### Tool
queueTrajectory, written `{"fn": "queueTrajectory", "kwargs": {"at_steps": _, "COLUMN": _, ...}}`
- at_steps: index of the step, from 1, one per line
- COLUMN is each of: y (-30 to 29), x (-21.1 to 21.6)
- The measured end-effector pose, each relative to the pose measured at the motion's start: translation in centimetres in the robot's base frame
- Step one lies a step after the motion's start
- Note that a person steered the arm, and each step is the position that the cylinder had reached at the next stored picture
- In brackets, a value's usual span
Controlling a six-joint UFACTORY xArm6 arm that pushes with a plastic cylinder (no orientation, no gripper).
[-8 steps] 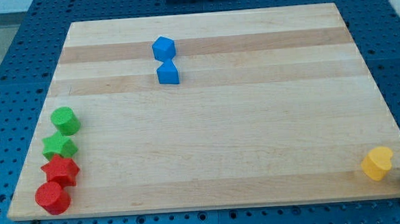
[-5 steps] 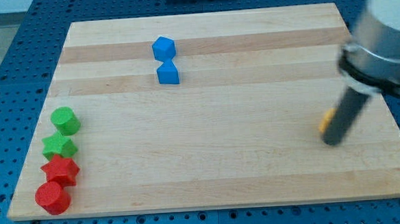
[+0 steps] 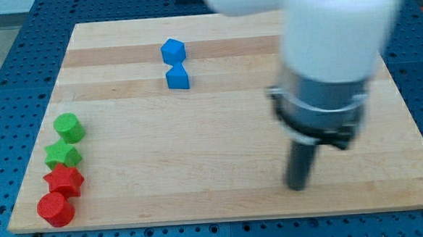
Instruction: Place the yellow heart to the bottom of the blue triangle
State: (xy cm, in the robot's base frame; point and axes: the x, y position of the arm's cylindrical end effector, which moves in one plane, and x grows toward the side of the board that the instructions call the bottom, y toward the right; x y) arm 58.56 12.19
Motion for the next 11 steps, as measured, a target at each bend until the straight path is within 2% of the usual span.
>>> {"fn": "queueTrajectory", "kwargs": {"at_steps": 1, "y": 6.8, "x": -2.8}}
{"fn": "queueTrajectory", "kwargs": {"at_steps": 2, "y": 7.8, "x": -4.3}}
{"fn": "queueTrajectory", "kwargs": {"at_steps": 3, "y": 7.3, "x": -5.6}}
{"fn": "queueTrajectory", "kwargs": {"at_steps": 5, "y": 2.9, "x": -11.7}}
{"fn": "queueTrajectory", "kwargs": {"at_steps": 6, "y": 2.7, "x": -11.4}}
{"fn": "queueTrajectory", "kwargs": {"at_steps": 7, "y": 9.7, "x": -6.4}}
{"fn": "queueTrajectory", "kwargs": {"at_steps": 8, "y": 9.9, "x": -9.1}}
{"fn": "queueTrajectory", "kwargs": {"at_steps": 9, "y": 5.4, "x": -13.9}}
{"fn": "queueTrajectory", "kwargs": {"at_steps": 11, "y": 2.1, "x": -13.6}}
